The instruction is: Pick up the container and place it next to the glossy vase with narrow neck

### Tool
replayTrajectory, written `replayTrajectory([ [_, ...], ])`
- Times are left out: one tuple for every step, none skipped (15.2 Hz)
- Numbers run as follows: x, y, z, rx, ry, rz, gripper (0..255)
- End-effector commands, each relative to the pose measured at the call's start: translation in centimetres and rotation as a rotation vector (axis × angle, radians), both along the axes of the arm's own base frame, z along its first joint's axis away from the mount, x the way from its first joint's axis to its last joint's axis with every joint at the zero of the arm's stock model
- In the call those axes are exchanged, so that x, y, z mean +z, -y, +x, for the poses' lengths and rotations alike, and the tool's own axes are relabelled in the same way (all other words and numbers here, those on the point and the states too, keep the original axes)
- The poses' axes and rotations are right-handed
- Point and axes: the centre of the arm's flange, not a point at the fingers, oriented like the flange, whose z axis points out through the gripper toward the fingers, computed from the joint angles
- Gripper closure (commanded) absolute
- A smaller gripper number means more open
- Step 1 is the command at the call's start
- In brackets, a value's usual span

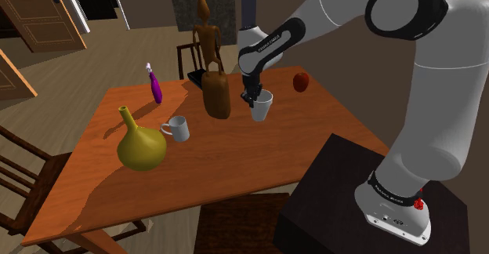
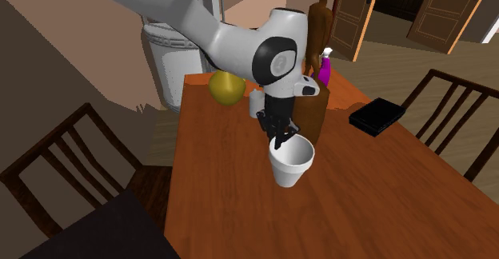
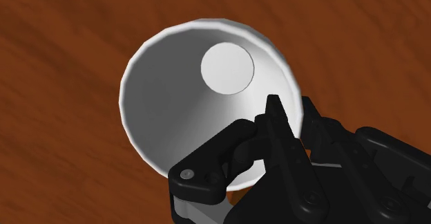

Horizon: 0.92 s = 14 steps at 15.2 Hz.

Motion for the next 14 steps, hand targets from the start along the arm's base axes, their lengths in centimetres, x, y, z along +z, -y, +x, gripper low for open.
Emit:
replayTrajectory([
  [1.0, 0.0, 0.0, 0.0, 0.0, 0.0, 255],
  [1.6, 0.0, 0.0, 0.0, 0.0, 0.0, 255],
  [2.1, 0.0, 0.0, 0.0, 0.0, 0.0, 255],
  [2.6, 0.0, 0.0, 0.0, 0.0, 0.0, 255],
  [3.2, 0.0, 0.0, 0.0, 0.0, 0.0, 255],
  [3.7, 0.0, 0.0, 0.0, 0.0, 0.0, 255],
  [4.2, 0.0, 0.0, 0.0, 0.0, 0.0, 255],
  [4.7, 0.0, 0.0, 0.0, 0.0, 0.0, 255],
  [5.3, 0.0, 0.0, 0.0, 0.0, 0.0, 255],
  [5.8, 0.0, 0.0, 0.0, 0.0, 0.0, 255],
  [6.3, 0.0, 0.0, 0.0, 0.0, 0.0, 255],
  [6.9, 0.0, 0.0, 0.0, 0.0, 0.0, 255],
  [7.4, 0.0, 0.0, 0.0, 0.0, 0.0, 255],
  [7.9, 0.0, 0.0, 0.0, 0.0, 0.0, 255],
])
